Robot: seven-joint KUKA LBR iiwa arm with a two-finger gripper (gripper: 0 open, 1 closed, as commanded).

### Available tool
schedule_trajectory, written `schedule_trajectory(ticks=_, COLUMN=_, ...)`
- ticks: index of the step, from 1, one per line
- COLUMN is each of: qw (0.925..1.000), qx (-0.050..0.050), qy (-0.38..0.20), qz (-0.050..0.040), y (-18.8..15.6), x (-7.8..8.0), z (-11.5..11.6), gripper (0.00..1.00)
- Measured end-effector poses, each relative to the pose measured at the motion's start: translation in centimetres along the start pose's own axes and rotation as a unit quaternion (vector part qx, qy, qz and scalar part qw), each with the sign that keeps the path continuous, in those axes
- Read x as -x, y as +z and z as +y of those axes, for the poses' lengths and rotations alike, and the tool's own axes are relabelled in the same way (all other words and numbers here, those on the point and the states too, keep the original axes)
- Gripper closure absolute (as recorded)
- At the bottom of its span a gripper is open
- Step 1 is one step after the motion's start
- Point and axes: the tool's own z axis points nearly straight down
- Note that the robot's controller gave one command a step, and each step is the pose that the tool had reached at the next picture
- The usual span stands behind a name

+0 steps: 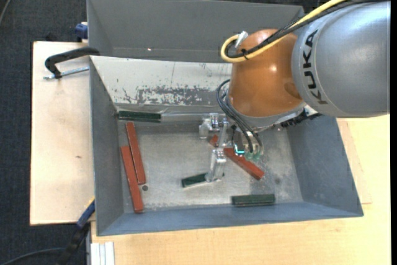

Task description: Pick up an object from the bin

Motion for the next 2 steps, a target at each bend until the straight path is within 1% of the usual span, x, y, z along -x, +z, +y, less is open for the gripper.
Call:
schedule_trajectory(ticks=1, qw=1.0, qx=-0.001, qy=0.003, qz=0.0011, y=9.9, x=-1.9, z=-1.6, gripper=0.0)
schedule_trajectory(ticks=2, qw=0.9982, qx=0.001, qy=0.06, qz=-0.0066, y=6.3, x=-1.9, z=-2.4, gripper=0.0)
